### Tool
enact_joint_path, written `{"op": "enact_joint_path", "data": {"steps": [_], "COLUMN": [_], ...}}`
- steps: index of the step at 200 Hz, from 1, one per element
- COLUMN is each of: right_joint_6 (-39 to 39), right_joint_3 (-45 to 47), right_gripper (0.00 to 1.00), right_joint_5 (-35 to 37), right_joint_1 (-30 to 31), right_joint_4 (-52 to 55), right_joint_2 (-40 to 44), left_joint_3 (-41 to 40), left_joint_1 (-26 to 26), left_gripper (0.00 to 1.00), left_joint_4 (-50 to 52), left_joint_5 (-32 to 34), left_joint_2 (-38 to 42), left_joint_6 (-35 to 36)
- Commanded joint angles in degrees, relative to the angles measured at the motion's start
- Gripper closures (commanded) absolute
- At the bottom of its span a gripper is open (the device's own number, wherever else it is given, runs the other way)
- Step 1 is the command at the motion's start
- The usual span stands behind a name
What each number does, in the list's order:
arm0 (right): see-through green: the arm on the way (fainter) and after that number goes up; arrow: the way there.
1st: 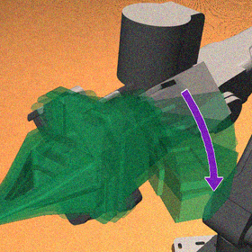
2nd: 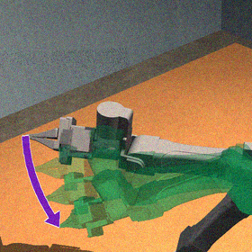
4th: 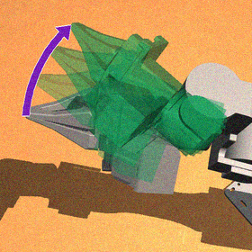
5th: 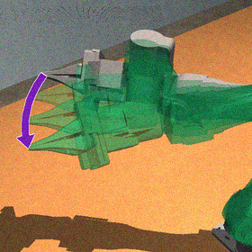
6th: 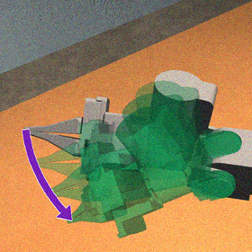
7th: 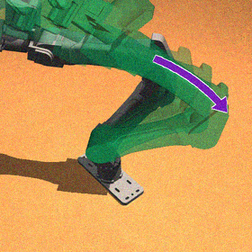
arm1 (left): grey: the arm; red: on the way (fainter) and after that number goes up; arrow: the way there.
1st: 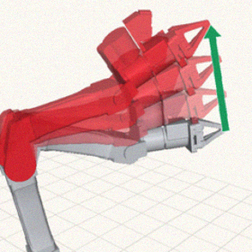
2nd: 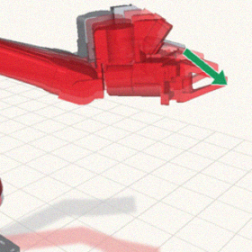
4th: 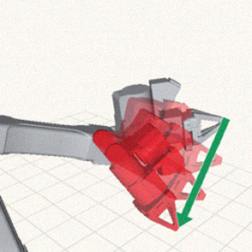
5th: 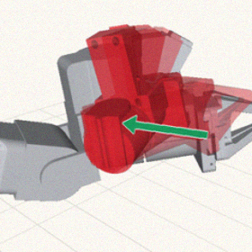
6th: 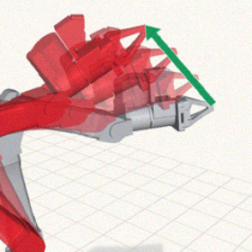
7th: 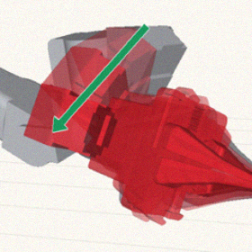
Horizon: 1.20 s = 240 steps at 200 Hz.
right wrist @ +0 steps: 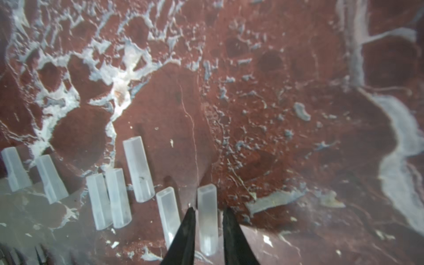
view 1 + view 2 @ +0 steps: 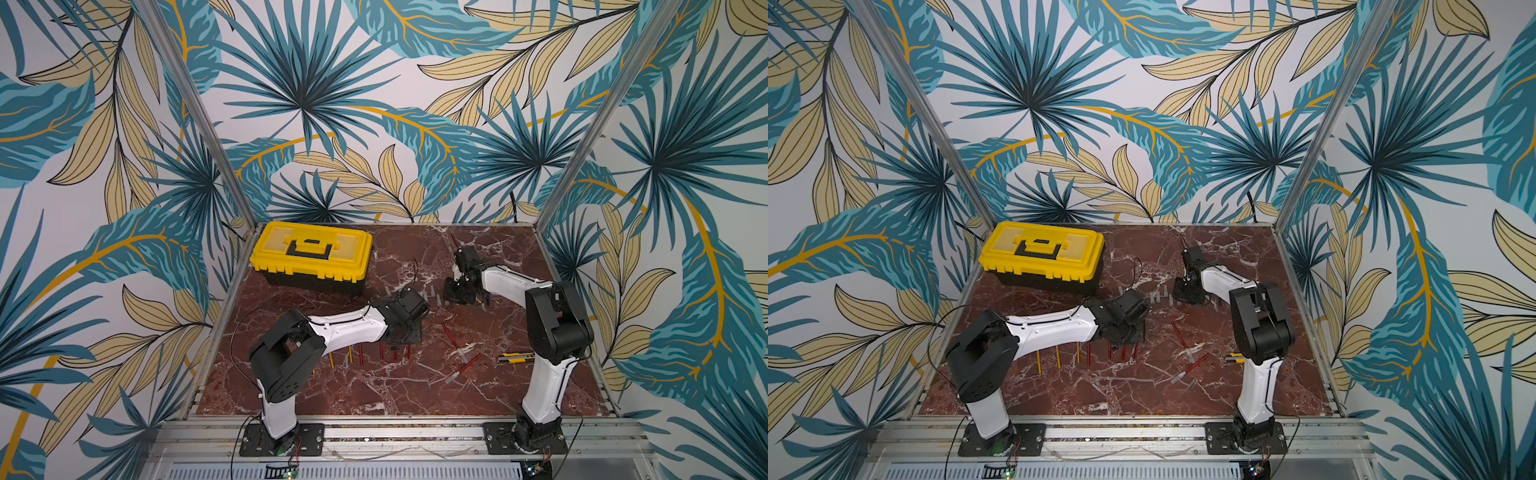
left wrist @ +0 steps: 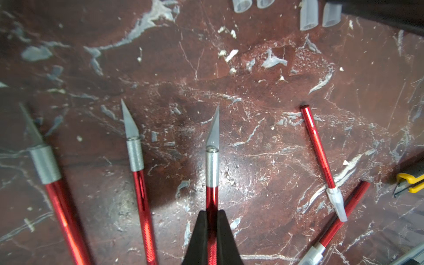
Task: Remove protective caps from carving knives
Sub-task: Place the protective sleeve at the center of the board, then place the carving knife at the center of the board.
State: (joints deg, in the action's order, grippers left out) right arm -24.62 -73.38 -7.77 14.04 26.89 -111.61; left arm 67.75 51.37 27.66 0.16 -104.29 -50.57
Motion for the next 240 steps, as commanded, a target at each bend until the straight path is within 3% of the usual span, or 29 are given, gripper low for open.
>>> {"op": "enact_joint_path", "data": {"steps": [1,46,105,169,240], "right_joint_6": [0.0,-0.2,-1.9,-3.3,-4.4], "right_joint_3": [0.1,2.2,9.8,18.5,25.1], "right_gripper": [0.75,0.75,0.71,0.69,0.68], "right_joint_5": [-0.8,-0.3,0.8,2.7,4.5], "right_joint_1": [0.4,0.4,0.5,4.2,9.4], "right_joint_4": [1.2,1.0,-0.5,-0.7,-3.3], "right_joint_2": [-0.4,2.7,14.2,24.8,24.5], "left_joint_3": [-1.1,-1.3,-1.7,-0.9,-2.1], "left_joint_1": [-0.2,-0.3,-0.5,-0.6,-0.7], "left_gripper": [0.99,0.97,0.94,0.82,0.77], "left_joint_4": [-0.9,-0.8,-0.2,-0.2,0.0], "left_joint_5": [-0.2,0.6,2.7,2.8,4.5], "left_joint_2": [-1.0,-1.9,-2.9,-5.7,-5.2], "left_joint_6": [0.2,-0.1,-0.9,-2.0,-3.7]}}
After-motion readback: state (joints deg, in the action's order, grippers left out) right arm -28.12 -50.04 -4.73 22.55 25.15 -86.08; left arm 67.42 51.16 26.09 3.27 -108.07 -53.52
